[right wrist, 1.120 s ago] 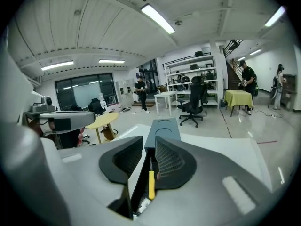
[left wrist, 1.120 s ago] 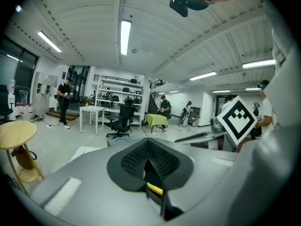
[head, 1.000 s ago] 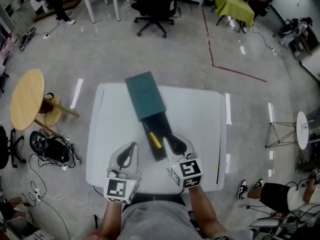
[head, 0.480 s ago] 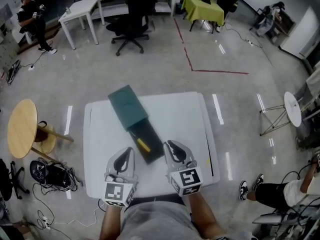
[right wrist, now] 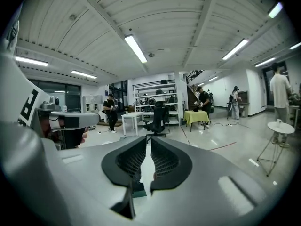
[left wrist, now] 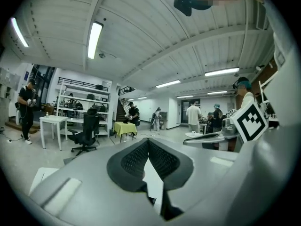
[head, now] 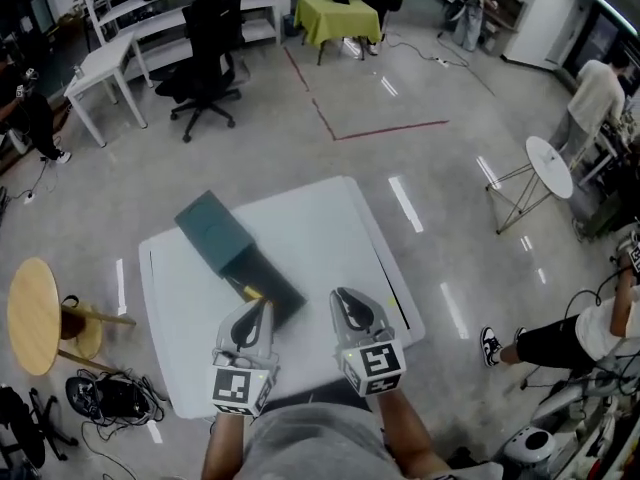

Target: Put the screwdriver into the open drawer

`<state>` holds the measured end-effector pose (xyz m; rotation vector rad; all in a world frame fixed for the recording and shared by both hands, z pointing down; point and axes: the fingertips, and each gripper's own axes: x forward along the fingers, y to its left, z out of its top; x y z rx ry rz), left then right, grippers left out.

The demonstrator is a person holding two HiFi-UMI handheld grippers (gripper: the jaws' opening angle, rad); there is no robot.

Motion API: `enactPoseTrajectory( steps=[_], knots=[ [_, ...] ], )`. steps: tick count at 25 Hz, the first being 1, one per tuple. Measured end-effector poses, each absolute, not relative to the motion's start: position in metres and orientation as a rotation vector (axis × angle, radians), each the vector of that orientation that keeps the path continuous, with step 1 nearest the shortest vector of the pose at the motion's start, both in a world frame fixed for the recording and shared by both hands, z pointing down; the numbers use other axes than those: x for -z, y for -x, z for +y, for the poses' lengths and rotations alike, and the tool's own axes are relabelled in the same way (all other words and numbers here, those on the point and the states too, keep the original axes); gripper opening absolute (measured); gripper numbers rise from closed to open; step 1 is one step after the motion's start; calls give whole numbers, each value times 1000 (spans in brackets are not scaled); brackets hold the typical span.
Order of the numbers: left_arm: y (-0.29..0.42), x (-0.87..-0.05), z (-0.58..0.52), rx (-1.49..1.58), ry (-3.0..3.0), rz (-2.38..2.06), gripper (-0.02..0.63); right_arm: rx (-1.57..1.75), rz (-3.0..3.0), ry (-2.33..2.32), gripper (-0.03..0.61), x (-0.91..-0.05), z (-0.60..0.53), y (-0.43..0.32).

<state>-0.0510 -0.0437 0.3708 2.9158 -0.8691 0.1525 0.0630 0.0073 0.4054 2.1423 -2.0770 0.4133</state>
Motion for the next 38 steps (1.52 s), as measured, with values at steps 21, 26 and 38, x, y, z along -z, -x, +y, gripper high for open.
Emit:
enactPoseTrajectory(
  steps=[21, 26, 38],
  knots=[
    [-1, -394, 24, -253, -2968, -498, 11, -386, -1765, -2423, 3, -408, 108, -111],
    [3, -401, 21, -285, -2954, -508, 11, -402, -1757, -2413, 3, -412, 110, -109],
    [4, -401, 10, -270, -2953, -538, 11, -387, -1804, -2375, 3, -412, 91, -106]
  ],
)
